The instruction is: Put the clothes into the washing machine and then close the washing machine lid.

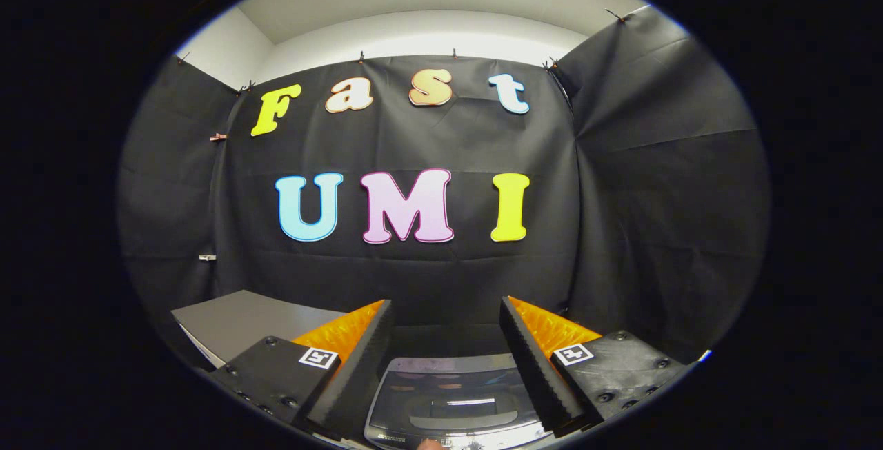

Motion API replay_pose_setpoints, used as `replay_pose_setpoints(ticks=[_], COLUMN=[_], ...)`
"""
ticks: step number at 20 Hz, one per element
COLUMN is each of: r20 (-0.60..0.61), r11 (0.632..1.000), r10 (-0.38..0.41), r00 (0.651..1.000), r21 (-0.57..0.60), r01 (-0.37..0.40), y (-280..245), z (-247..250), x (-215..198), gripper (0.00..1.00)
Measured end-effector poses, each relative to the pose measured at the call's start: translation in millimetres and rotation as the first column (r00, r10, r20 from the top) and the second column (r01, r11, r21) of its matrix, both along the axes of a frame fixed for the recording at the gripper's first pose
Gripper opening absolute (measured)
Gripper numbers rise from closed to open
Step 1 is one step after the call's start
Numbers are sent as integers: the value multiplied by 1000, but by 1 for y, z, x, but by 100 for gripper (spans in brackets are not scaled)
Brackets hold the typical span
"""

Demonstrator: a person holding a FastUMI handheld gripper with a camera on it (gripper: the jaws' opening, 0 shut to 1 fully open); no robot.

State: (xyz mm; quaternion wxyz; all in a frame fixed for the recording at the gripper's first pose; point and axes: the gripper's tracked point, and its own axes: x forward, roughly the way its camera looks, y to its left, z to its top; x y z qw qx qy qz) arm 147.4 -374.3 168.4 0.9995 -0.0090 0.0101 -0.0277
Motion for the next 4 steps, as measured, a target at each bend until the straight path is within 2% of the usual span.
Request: replay_pose_setpoints(ticks=[4], r20=[5], r11=[1000], r10=[-1], r00=[1000], r21=[2], r01=[1], y=[-2], z=[4], x=[1], gripper=[97])
